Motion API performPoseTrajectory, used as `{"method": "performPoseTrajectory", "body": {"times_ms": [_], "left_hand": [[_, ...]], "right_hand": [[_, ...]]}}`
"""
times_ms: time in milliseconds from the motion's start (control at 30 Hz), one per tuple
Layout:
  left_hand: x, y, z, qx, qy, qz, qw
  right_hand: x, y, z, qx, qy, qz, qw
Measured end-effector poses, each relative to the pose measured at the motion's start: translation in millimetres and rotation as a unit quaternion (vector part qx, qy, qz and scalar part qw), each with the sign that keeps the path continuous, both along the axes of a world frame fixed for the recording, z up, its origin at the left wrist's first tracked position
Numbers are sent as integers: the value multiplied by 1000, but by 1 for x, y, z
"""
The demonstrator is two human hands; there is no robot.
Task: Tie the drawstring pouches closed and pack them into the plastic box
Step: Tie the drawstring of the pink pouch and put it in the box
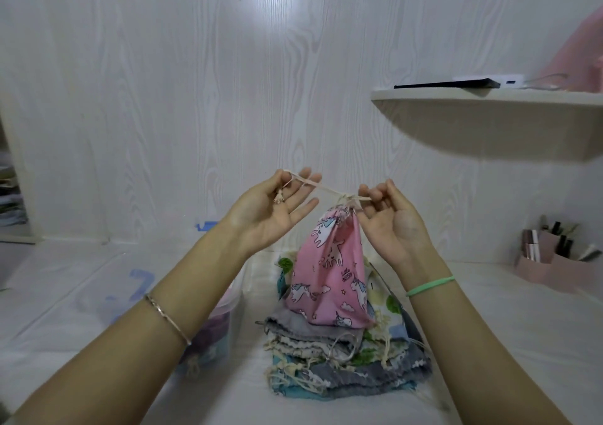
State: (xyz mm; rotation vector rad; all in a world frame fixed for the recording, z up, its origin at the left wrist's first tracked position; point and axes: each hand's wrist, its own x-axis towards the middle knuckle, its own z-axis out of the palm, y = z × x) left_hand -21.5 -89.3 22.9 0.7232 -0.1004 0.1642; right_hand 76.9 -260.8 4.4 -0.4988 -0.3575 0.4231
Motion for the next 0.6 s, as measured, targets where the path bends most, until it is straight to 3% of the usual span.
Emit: {"method": "performPoseTrajectory", "body": {"times_ms": [67, 133, 267, 333, 467, 533, 600], "left_hand": [[2, 3, 0, -82, 14, 27, 996], [4, 7, -3, -106, 29, 41, 993], [7, 4, -12, -35, 41, 53, 997], [5, 0, -11, 52, 25, 66, 996], [0, -8, 9, 209, -28, 77, 974], [1, -13, 22, 262, -38, 91, 960], [4, -16, 31, 293, -30, 93, 951]], "right_hand": [[3, -1, -2, 19, 12, -1, 1000], [5, -2, -4, -21, -7, -14, 1000], [6, -1, -7, -195, -121, -82, 970], [3, -1, -3, -314, -206, -110, 920], [-19, 0, 13, -509, -404, -93, 754], [-28, 2, 19, -534, -438, -48, 722], [-32, 3, 23, -538, -430, -23, 725]]}}
